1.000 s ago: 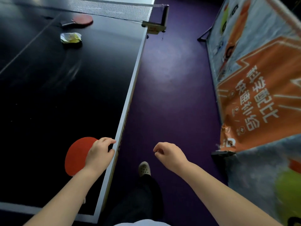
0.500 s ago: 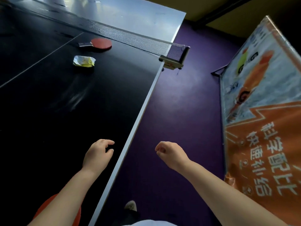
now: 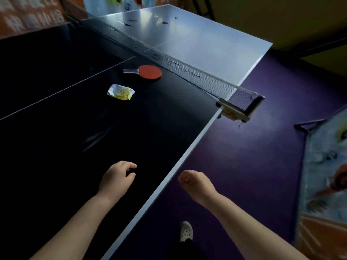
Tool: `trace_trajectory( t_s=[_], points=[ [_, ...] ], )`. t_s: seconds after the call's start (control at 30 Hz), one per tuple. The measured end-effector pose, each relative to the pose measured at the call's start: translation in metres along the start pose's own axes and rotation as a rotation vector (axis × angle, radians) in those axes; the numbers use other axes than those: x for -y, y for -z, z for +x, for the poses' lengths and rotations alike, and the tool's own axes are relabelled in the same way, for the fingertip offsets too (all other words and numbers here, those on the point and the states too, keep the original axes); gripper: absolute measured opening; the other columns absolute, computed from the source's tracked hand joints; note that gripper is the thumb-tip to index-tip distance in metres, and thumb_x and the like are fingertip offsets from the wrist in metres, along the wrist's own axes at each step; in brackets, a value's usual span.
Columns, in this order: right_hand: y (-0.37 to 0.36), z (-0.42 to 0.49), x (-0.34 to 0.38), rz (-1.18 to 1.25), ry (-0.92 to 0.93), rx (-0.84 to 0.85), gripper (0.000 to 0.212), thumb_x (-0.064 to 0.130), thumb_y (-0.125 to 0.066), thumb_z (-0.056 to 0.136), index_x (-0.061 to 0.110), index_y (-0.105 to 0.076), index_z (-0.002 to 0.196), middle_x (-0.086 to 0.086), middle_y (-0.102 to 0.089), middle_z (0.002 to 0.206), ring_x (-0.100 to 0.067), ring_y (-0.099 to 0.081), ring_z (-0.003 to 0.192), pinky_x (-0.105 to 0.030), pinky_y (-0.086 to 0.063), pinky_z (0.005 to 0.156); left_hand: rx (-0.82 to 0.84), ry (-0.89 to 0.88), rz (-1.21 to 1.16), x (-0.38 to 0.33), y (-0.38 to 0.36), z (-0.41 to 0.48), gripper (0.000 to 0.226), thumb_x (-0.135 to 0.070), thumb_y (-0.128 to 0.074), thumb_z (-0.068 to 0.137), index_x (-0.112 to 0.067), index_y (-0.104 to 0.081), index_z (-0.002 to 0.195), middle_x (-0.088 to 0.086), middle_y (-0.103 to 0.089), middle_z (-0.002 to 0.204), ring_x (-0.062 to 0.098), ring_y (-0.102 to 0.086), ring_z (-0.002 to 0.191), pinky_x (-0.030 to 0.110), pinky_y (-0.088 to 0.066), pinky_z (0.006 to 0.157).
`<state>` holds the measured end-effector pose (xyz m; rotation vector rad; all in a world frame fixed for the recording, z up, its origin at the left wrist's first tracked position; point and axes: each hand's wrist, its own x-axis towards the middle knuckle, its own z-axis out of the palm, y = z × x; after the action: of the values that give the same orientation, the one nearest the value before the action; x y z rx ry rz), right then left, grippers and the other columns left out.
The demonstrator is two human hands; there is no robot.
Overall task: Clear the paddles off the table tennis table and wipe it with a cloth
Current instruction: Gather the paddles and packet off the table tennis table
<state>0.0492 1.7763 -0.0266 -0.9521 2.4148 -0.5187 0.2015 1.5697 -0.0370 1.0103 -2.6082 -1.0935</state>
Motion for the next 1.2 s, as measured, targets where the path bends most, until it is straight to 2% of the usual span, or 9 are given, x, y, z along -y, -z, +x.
trace_trajectory(
  t_s=[0.1, 0.37, 0.43, 0.63, 0.83, 1.0, 1.1, 1.2],
  points=[
    [0.035, 0.054, -0.03, -0.028, 0.057, 0.04, 0.014, 0.016, -0.055, 0.094, 0.019, -0.068, 0.1, 0.009, -0.064, 0.092, -0.011, -0.059, 0.084, -0.028, -0.05, 0.073, -0.059, 0.078, -0.032, -0.028, -0.015, 0.039, 0.023, -0.015, -0.057, 0.09, -0.023, -0.062, 0.111, -0.011, -0.054, 0.106, 0.005, -0.049, 0.101, 0.02, -0.037, 0.079],
    [0.095, 0.199, -0.06, -0.08, 0.199, 0.166, 0.014, 0.018, -0.056, 0.095, 0.023, -0.068, 0.101, 0.009, -0.066, 0.098, -0.011, -0.062, 0.09, -0.027, -0.051, 0.074, -0.206, 0.243, -0.096, -0.049, -0.033, 0.112, 0.021, -0.014, -0.059, 0.088, -0.023, -0.065, 0.105, -0.01, -0.057, 0.106, 0.003, -0.051, 0.1, 0.018, -0.04, 0.083],
    [0.097, 0.23, -0.052, -0.051, 0.223, 0.205, 0.015, 0.016, -0.057, 0.095, 0.021, -0.069, 0.101, 0.007, -0.067, 0.098, -0.015, -0.064, 0.09, -0.03, -0.053, 0.075, -0.243, 0.267, -0.09, -0.047, -0.03, 0.129, 0.02, -0.013, -0.06, 0.087, -0.022, -0.066, 0.104, -0.01, -0.058, 0.104, 0.005, -0.052, 0.1, 0.02, -0.042, 0.084],
    [0.114, 0.313, -0.018, -0.047, 0.281, 0.263, 0.017, 0.015, -0.059, 0.093, 0.022, -0.07, 0.103, 0.008, -0.064, 0.095, -0.017, -0.063, 0.095, -0.027, -0.047, 0.076, -0.297, 0.267, -0.089, -0.042, -0.008, 0.201, 0.02, -0.009, -0.061, 0.086, -0.018, -0.068, 0.102, -0.008, -0.06, 0.099, 0.011, -0.055, 0.096, 0.025, -0.044, 0.084],
    [0.135, 0.392, 0.009, -0.073, 0.261, 0.251, 0.017, 0.014, -0.06, 0.089, 0.024, -0.071, 0.096, 0.001, -0.071, 0.095, -0.021, -0.065, 0.093, -0.031, -0.051, 0.08, -0.273, 0.241, -0.08, -0.046, 0.008, 0.266, 0.021, -0.011, -0.06, 0.088, -0.018, -0.067, 0.107, -0.007, -0.058, 0.102, 0.012, -0.054, 0.099, 0.018, -0.04, 0.081],
    [0.146, 0.48, 0.034, -0.13, 0.311, 0.26, 0.016, 0.016, -0.062, 0.087, 0.028, -0.07, 0.093, 0.007, -0.068, 0.091, -0.017, -0.065, 0.09, -0.026, -0.046, 0.072, -0.285, 0.232, 0.008, -0.046, 0.026, 0.325, 0.023, -0.012, -0.06, 0.088, -0.016, -0.066, 0.11, -0.005, -0.06, 0.11, 0.015, -0.052, 0.106, 0.024, -0.042, 0.088],
    [0.151, 0.543, 0.055, -0.152, 0.374, 0.312, 0.015, 0.017, -0.061, 0.089, 0.029, -0.068, 0.095, 0.01, -0.063, 0.091, -0.018, -0.064, 0.092, -0.024, -0.04, 0.066, -0.328, 0.273, 0.056, -0.047, 0.035, 0.358, 0.023, -0.011, -0.061, 0.086, -0.015, -0.067, 0.108, -0.005, -0.061, 0.11, 0.016, -0.052, 0.107, 0.024, -0.04, 0.087],
    [0.148, 0.61, 0.081, -0.186, 0.458, 0.347, 0.015, 0.016, -0.056, 0.094, 0.021, -0.07, 0.098, -0.001, -0.068, 0.1, -0.026, -0.064, 0.097, -0.027, -0.04, 0.064, -0.381, 0.342, 0.072, -0.047, 0.037, 0.384, 0.023, -0.01, -0.062, 0.086, -0.015, -0.068, 0.108, -0.006, -0.061, 0.109, 0.015, -0.052, 0.106, 0.021, -0.037, 0.085]
  ],
)
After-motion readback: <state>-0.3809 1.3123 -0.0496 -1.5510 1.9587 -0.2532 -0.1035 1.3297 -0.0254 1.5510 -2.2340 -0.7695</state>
